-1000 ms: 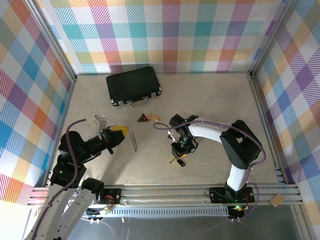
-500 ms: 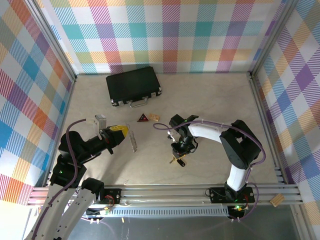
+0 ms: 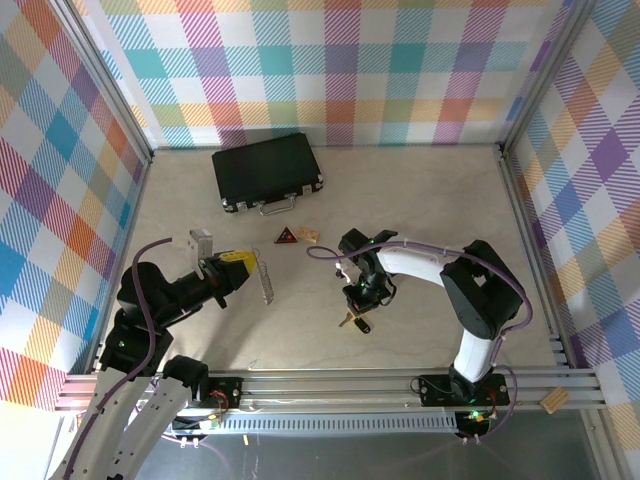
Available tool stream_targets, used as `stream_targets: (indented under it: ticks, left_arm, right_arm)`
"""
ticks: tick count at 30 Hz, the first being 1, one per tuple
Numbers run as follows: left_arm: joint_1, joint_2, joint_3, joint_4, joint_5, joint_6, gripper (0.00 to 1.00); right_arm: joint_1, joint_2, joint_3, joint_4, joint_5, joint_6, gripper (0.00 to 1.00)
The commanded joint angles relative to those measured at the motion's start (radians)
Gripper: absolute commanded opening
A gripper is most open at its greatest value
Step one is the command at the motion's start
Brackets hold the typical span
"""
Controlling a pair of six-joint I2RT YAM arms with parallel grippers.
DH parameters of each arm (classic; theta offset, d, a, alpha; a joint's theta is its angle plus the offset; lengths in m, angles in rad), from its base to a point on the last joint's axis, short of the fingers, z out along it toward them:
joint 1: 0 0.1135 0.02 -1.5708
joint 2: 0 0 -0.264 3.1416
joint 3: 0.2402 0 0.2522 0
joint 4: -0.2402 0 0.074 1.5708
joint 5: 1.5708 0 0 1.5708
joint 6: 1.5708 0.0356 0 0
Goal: Put the keys on the keyring
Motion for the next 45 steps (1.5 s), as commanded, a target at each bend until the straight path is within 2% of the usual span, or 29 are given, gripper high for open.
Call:
stream_targets:
  ticks: [1, 8, 15, 19, 25, 31, 34, 39, 45]
  left_arm:
    - [0.014, -0.002, 0.021, 0.015, -0.008, 0.014, 0.00]
    - [0.014, 0.021, 0.012, 0.056, 0.025, -0.010, 0.00]
    - [0.014, 0.044, -0.010, 0.173, 0.082, -0.076, 0.00]
    - [0.014, 0.070, 0.016, 0.173, 0.100, -0.076, 0.00]
    - [0.009, 0.075, 0.017, 0.238, 0.181, -0.088, 0.00]
    - [-0.013, 0.052, -0.013, 0.433, 0.310, -0.168, 0.00]
    - [-0.042, 0.053, -0.009, 0.472, 0.334, -0.178, 0.00]
    - [-0.102, 0.038, -0.013, 0.501, 0.337, -0.148, 0.00]
    - [-0.202, 0.077, -0.001, 0.507, 0.341, -0.080, 0.00]
  right_arm:
    - [-0.002, -0.060, -0.003, -0.013, -0.001, -0.020, 0.00]
    - [0.023, -0.282, -0.110, 0.135, -0.039, -0.035, 0.00]
    - [0.093, -0.630, -0.289, 0.400, -0.018, -0.046, 0.00]
    - [0.190, -0.816, -0.396, 0.599, 0.038, -0.033, 0.00]
    - [0.324, -0.995, -0.436, 0.790, 0.104, -0.069, 0.00]
    - [0.399, -1.084, -0.520, 1.119, -0.023, -0.088, 0.00]
    - [0.419, -1.071, -0.510, 1.190, -0.068, -0.088, 0.00]
    - [0.446, -1.049, -0.454, 1.167, -0.040, -0.113, 0.00]
    - [0.459, -1.076, -0.410, 1.053, 0.120, -0.127, 0.00]
